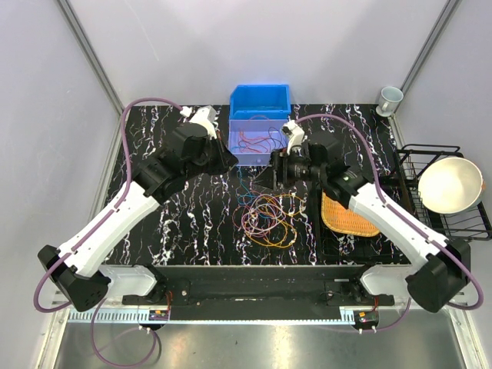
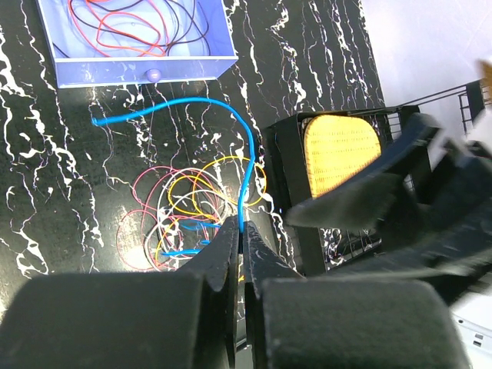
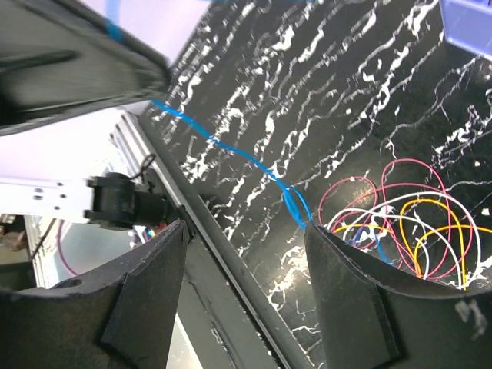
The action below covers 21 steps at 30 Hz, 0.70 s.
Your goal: Untangle the cables
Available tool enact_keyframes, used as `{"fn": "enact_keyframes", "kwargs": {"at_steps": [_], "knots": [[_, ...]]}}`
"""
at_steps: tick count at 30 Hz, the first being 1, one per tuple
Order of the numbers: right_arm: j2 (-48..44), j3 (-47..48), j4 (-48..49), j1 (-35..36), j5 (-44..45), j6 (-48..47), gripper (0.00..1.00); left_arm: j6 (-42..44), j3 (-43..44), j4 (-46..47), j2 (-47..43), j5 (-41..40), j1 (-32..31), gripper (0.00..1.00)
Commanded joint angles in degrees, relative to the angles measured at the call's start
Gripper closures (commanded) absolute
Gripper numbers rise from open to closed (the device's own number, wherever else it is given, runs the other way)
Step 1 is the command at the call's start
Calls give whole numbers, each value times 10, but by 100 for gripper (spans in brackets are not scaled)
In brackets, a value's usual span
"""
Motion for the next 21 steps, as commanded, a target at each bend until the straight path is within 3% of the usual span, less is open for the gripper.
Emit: {"fn": "enact_keyframes", "kwargs": {"at_steps": [1,21], "knots": [[26,1,20,21,39,-32,32,0,24,18,-16,12,1,100],[118,9,13,83,75,-98,33,-3,28,24,-15,18,1,100]]}}
